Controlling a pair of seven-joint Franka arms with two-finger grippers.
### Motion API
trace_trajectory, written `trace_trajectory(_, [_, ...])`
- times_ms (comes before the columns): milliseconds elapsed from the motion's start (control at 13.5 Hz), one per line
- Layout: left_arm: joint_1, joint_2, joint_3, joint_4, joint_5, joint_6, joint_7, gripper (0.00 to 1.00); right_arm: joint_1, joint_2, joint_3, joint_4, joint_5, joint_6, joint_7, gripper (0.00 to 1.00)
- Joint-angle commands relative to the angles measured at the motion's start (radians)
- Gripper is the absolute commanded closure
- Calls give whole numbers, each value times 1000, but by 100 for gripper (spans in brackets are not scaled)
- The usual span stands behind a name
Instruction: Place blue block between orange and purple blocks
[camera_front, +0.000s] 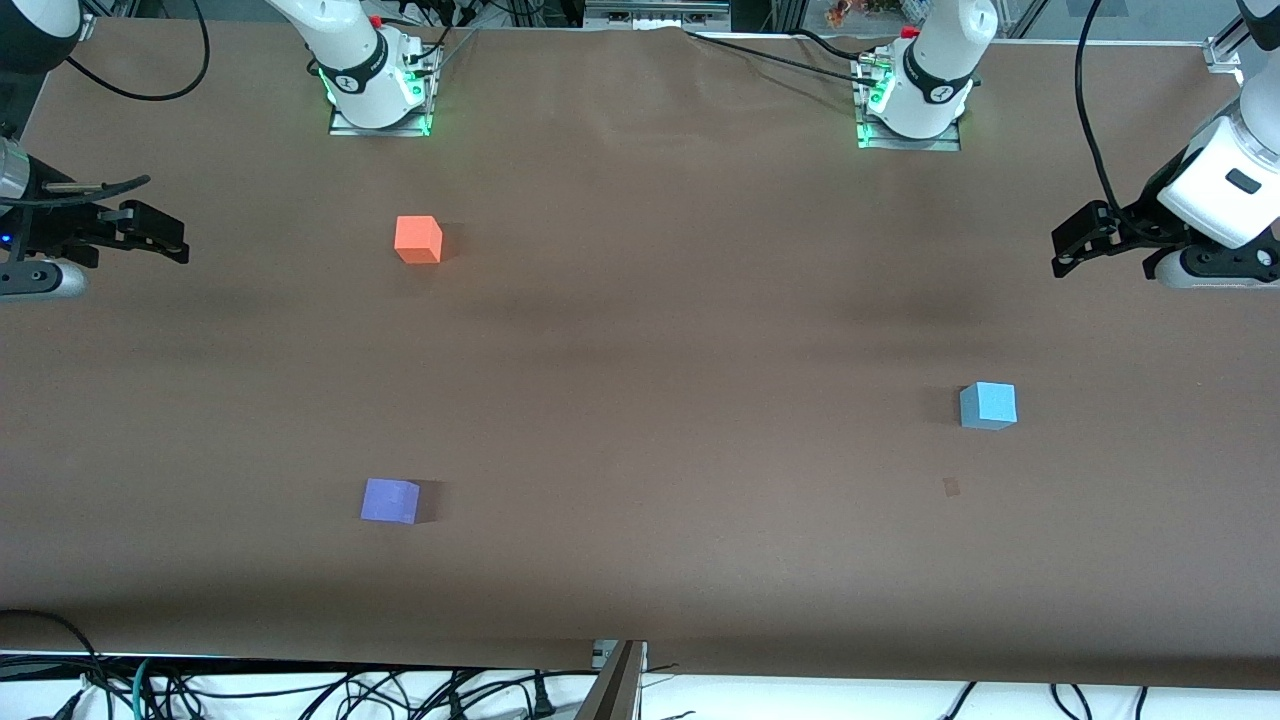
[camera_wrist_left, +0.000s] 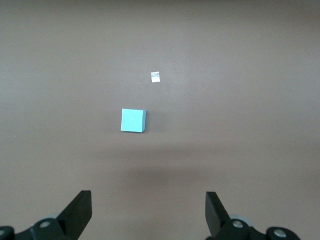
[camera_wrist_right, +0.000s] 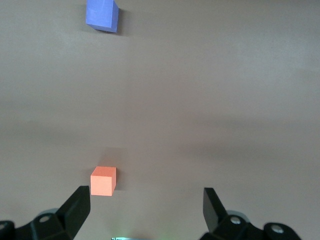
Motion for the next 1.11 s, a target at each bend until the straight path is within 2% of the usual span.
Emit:
trace_trajectory(0, [-3,2,0,19,7,-28,16,0,0,-7,-1,-7,5,8,-2,0])
trace_trajectory(1035, [-5,5,-5,25,4,-39,17,0,1,-7,0,-7,20,10,-2,0])
